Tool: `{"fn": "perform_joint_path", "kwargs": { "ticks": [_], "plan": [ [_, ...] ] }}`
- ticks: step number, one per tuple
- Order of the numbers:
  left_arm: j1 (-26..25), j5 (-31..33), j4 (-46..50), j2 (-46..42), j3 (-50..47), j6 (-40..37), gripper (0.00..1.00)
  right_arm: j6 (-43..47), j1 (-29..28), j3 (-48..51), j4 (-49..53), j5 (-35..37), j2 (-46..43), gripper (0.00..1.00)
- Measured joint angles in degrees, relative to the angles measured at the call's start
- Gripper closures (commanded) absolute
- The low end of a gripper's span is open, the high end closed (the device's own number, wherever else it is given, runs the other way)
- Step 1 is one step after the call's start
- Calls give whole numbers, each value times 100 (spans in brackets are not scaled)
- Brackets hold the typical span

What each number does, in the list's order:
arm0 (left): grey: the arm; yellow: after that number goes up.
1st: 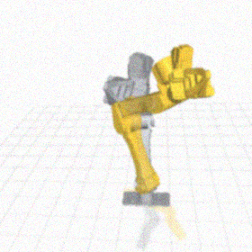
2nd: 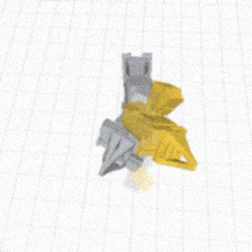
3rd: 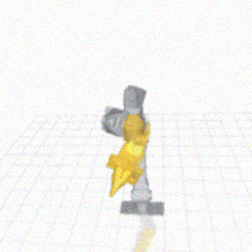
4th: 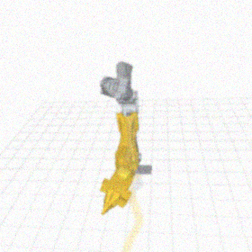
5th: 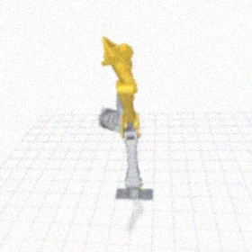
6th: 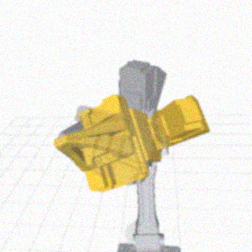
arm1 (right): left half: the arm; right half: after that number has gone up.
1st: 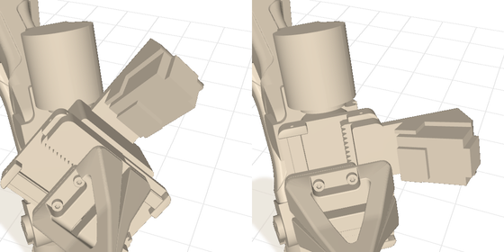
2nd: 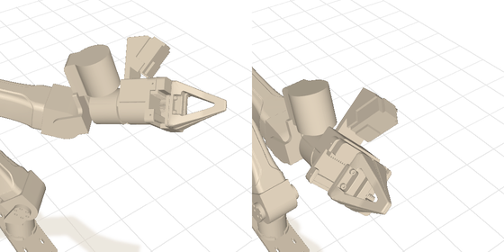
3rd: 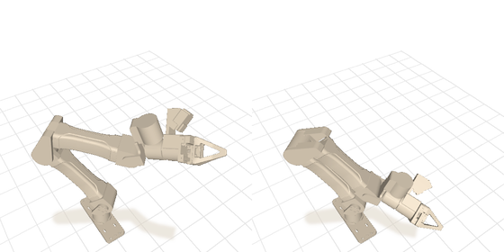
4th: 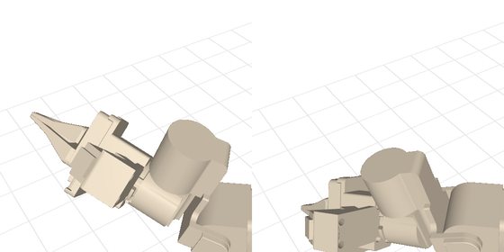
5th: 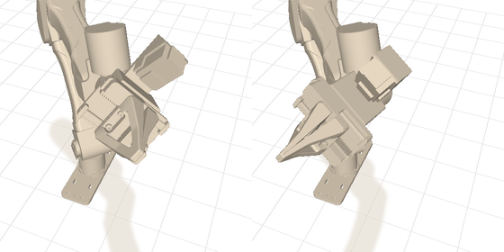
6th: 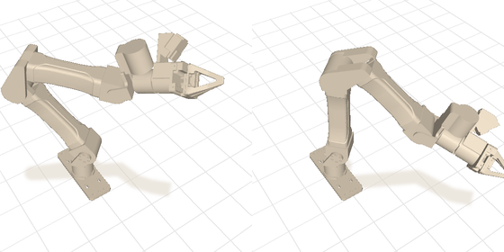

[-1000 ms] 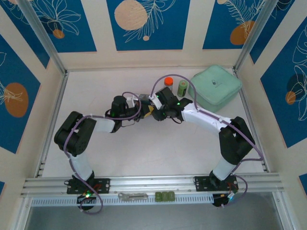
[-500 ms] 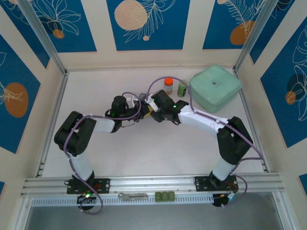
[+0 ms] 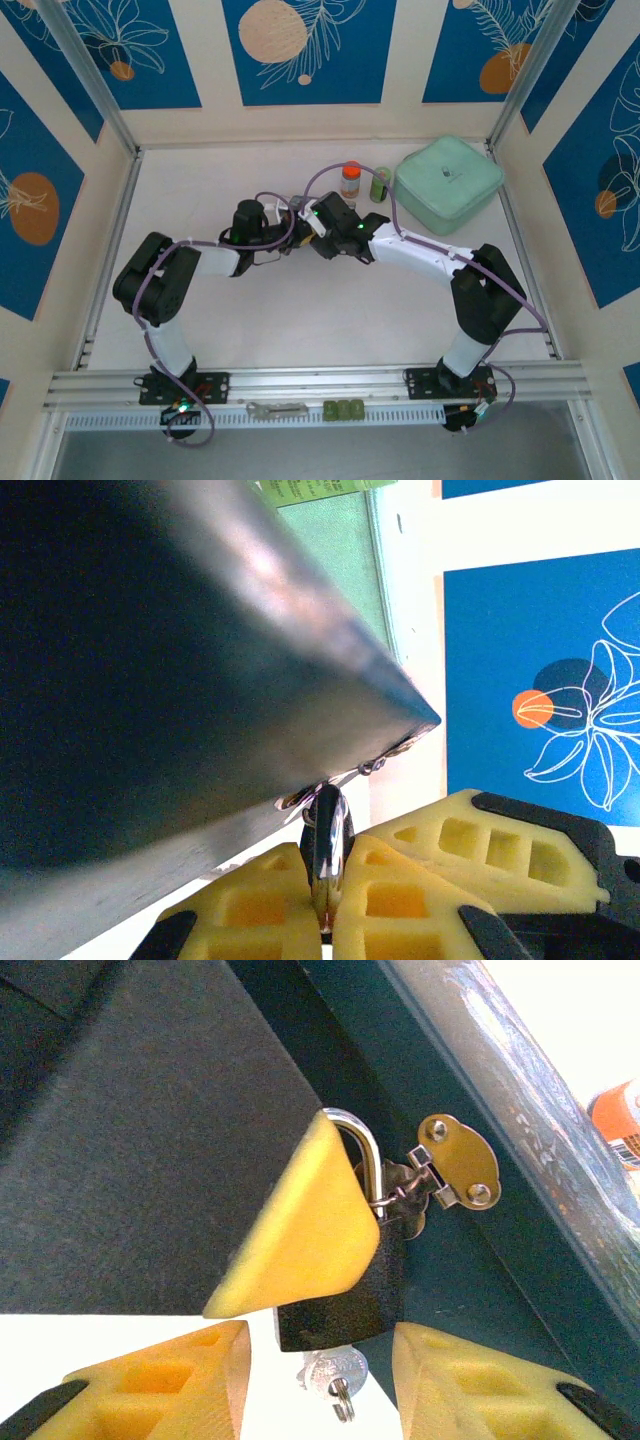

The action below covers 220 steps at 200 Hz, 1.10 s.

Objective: Unlock a padlock with a key

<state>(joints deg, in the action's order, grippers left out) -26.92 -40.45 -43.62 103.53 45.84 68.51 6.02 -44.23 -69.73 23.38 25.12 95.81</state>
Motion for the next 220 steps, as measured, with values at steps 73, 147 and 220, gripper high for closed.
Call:
{"fn": "perform_joint_path", "kwargs": {
  "ticks": [73,147,220],
  "plan": [
    [0,-2,50,0,48,0,100,7,2,0,28,260,153,58],
    [2,133,175,-66,94,-2,100,175,-31,0,-190,501,385,71],
    [20,238,168,-105,92,0,100,-155,212,7,-271,-92,345,97]
  ]
}}
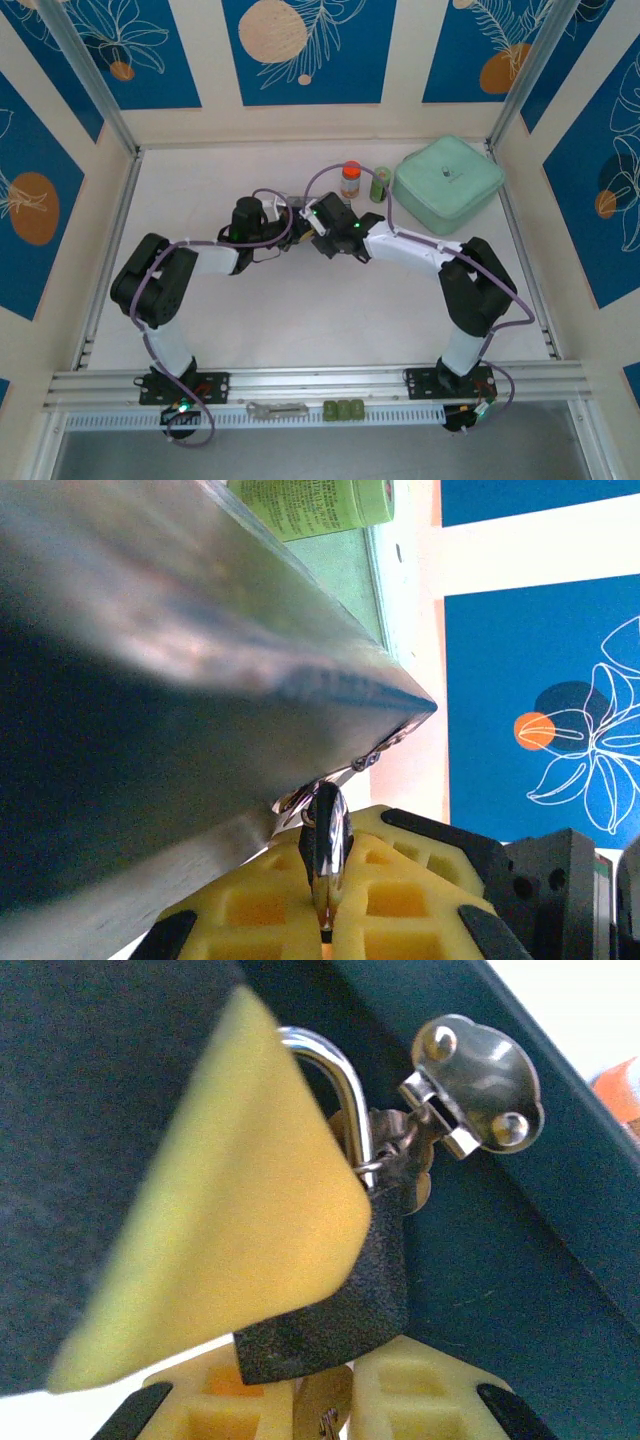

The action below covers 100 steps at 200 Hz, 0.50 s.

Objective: Unlock a padlock with a key

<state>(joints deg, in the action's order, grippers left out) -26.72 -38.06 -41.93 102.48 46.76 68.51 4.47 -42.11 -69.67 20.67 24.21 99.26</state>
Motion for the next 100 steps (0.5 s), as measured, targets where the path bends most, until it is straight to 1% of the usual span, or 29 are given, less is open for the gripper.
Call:
{"fn": "perform_joint_path", "kwargs": {
  "ticks": [7,42,74,100],
  "plan": [
    [0,-2,-2,0,0,-2,100,-59,83,0,13,-232,-17,100],
    [-11,-31,-96,0,-66,-44,100,-352,619,-2,138,-1759,-57,100],
    [-24,-98,-503,4,-223,2,100,-612,1062,0,229,-3115,-31,100],
    [-28,-96,-734,35,-330,17,100,-870,1384,0,170,-4197,192,100]
  ]
}}
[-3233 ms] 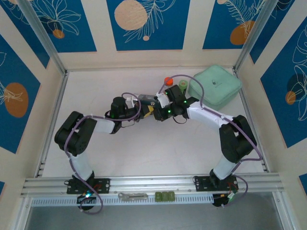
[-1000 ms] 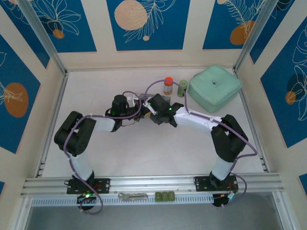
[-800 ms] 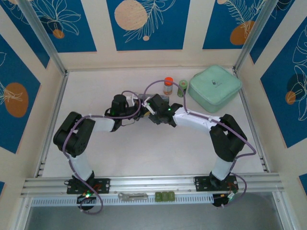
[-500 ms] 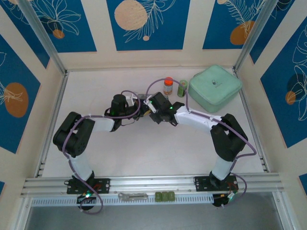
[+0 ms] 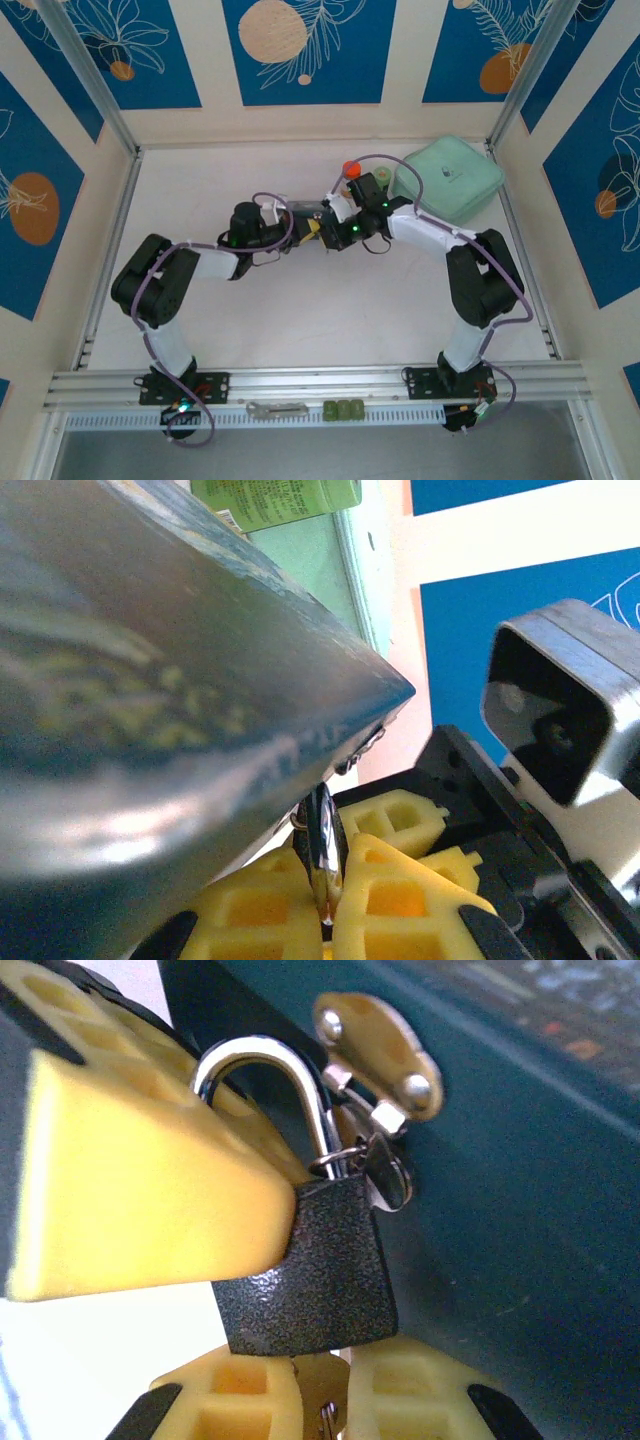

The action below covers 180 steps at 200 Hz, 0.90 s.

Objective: Unlock a padlock with a key

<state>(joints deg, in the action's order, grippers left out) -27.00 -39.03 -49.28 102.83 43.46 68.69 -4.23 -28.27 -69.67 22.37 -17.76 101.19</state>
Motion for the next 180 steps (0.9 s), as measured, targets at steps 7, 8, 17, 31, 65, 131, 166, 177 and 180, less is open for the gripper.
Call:
{"fn": "perform_joint_path", "kwargs": {
  "ticks": [7,8,17,31,65,131,166,177,180],
  "plan": [
    [2,11,9,0,-24,-4,100,-74,66,0,-26,-258,87,100],
    [2,13,9,0,-26,-4,100,-90,76,0,-31,-302,105,100],
    [4,22,48,0,-48,-26,100,-186,140,0,-55,-590,208,100],
    [4,35,85,0,-92,-87,100,-339,229,0,-90,-1001,356,100],
    [9,50,-4,0,-177,-173,100,-734,404,0,-199,-1827,627,100],
    [90,-83,-1679,533,-378,81,100,-1493,654,15,-608,-2752,835,100],
    [90,-103,-1707,588,-409,31,100,-1449,638,15,-463,-2627,846,88],
    [87,-98,-1405,505,-409,-114,100,-1405,603,13,-363,-2505,846,72],
    [83,-96,-1279,463,-409,-173,100,-1408,595,13,-332,-2474,846,67]
  ]
}}
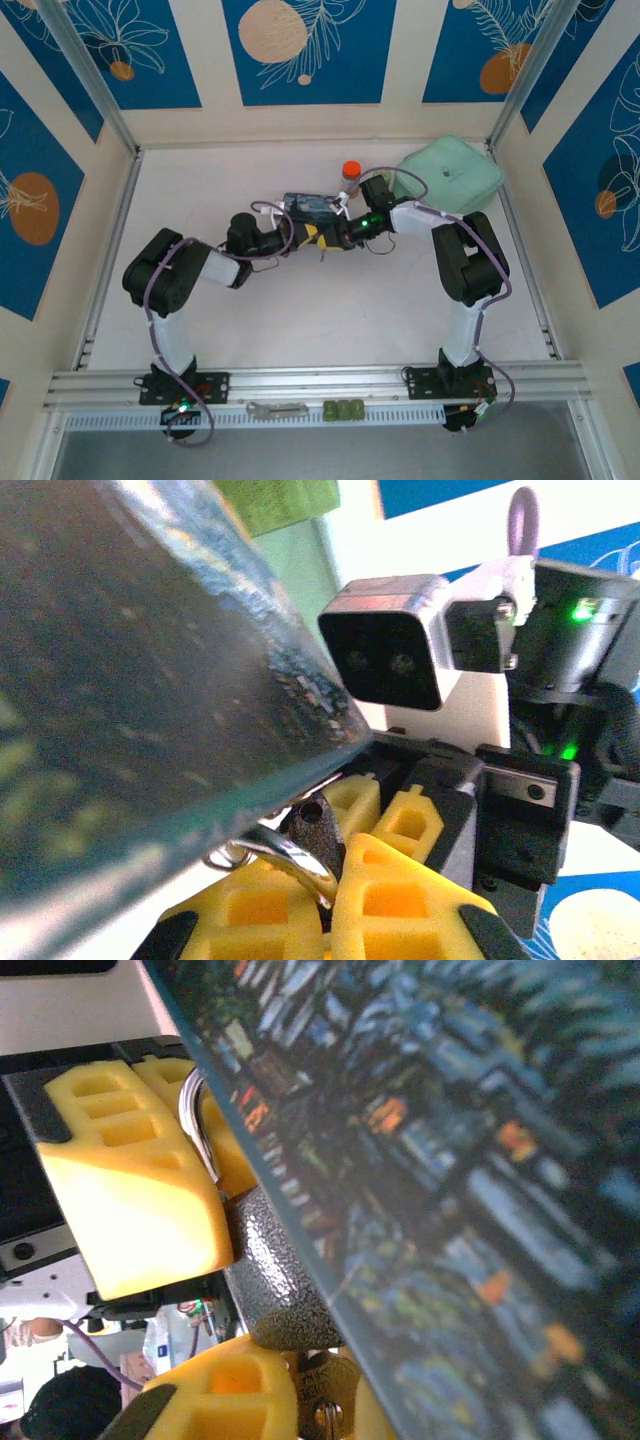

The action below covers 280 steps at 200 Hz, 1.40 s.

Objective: Unlock a padlock with a key

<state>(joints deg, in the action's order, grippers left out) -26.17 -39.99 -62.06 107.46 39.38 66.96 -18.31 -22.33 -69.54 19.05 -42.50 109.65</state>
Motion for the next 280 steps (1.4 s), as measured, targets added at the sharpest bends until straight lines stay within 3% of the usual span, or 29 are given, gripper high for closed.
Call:
{"fn": "perform_joint_path", "kwargs": {
  "ticks": [16,43,98,130,142,175,189,212,280],
  "plan": [
    [2,59,603,-199,-2,-354,100,4,-4,0,72,109,-13,53],
    [7,243,1482,-345,-20,-780,100,-83,94,15,81,472,-199,44],
    [7,686,2564,-490,-55,-1360,100,-122,52,319,114,1657,-1294,41],
    [2,994,3014,-638,-107,-1648,100,-107,-282,319,114,2605,-1604,41],
    [2,1071,3101,-691,-140,-1679,93,-83,-459,319,118,2909,-1624,41],
    [7,1220,3230,-859,-295,-1725,51,50,-870,319,164,3593,-1624,41],
    [24,1316,3303,-1056,-422,-1683,41,83,-1016,319,186,3823,-1624,41],
    [83,1537,3532,-1467,-540,-1674,35,42,-1163,317,219,4157,-1620,41],
    [-170,2264,4358,-2149,-378,-2052,34,-682,-957,328,168,4878,-1622,41]
  ]
}}
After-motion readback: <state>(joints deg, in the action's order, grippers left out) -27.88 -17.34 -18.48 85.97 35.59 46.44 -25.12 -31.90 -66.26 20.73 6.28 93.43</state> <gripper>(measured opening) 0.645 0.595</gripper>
